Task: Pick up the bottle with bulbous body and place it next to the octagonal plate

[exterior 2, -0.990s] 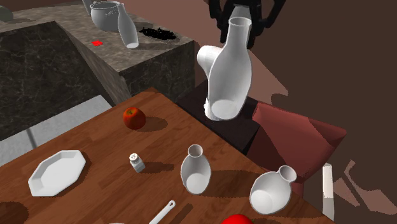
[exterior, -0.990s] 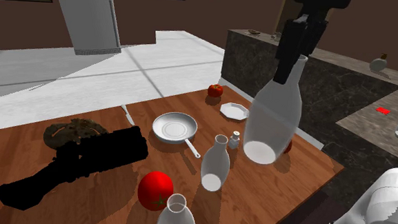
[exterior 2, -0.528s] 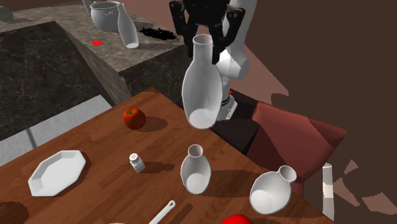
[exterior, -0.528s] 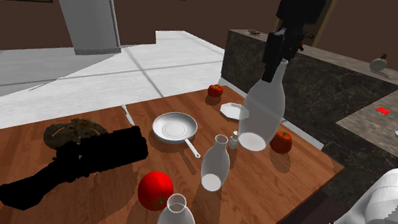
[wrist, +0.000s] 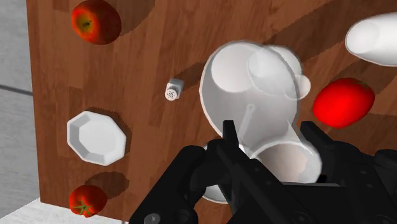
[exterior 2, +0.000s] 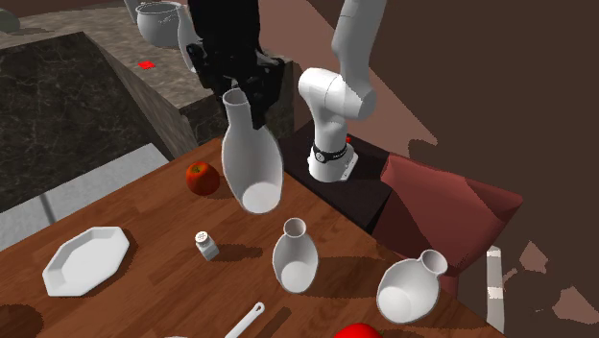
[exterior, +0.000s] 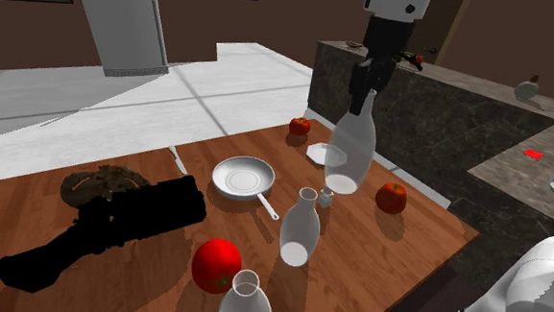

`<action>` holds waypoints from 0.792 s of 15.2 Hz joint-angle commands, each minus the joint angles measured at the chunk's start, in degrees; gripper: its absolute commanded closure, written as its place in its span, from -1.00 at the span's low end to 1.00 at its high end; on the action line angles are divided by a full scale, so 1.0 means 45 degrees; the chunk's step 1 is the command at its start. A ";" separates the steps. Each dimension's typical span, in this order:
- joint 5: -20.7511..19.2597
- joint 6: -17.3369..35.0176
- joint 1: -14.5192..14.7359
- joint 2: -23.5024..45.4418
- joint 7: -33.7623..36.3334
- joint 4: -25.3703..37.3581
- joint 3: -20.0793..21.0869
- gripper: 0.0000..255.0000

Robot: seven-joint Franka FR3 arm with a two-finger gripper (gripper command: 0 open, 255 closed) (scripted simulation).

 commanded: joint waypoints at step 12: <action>-0.0660 0.2672 -0.0960 0.3661 -0.2359 0.0934 -0.1438 1.00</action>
